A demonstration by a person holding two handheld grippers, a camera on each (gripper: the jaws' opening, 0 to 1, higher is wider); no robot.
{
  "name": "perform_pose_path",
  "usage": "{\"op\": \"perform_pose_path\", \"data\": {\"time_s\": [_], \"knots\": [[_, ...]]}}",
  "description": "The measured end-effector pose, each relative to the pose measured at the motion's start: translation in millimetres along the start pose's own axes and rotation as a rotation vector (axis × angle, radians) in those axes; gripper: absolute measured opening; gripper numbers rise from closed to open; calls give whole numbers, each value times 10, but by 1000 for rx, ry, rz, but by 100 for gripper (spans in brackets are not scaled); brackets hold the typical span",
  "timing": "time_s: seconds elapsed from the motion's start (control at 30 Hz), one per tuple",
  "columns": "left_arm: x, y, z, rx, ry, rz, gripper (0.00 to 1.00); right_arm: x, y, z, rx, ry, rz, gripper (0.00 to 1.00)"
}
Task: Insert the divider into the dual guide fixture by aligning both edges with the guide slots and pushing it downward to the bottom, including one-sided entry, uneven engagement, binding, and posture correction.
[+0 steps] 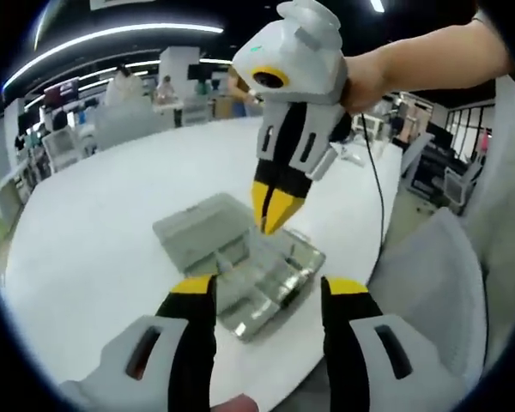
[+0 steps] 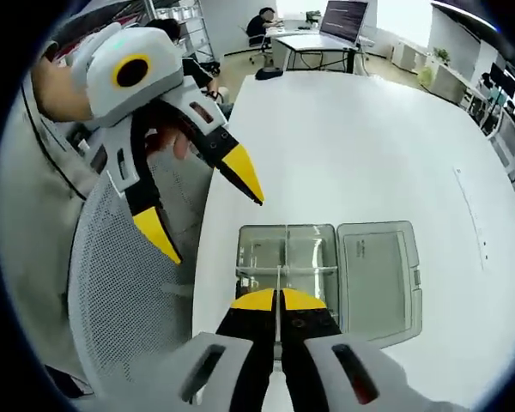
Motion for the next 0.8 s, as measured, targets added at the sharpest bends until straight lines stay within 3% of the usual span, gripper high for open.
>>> {"op": "perform_pose_path", "data": {"time_s": [0.37, 0.8], "knots": [[55, 27, 1, -34, 53, -12, 58, -67, -89, 19, 23, 52, 29, 0], [79, 49, -31, -28, 67, -15, 57, -43, -179, 26, 23, 49, 52, 0]]}}
Point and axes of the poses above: the point that each gripper's makers call its tool centre point, and the gripper's own axes: y roughly backward along the fingers, z roughly to its left, x roughly out of its underside, the point moved 9 cm from there along y, roughly backward along the fingers, and after that the axes turned 9 degrees about z, right-handed, at the moved point
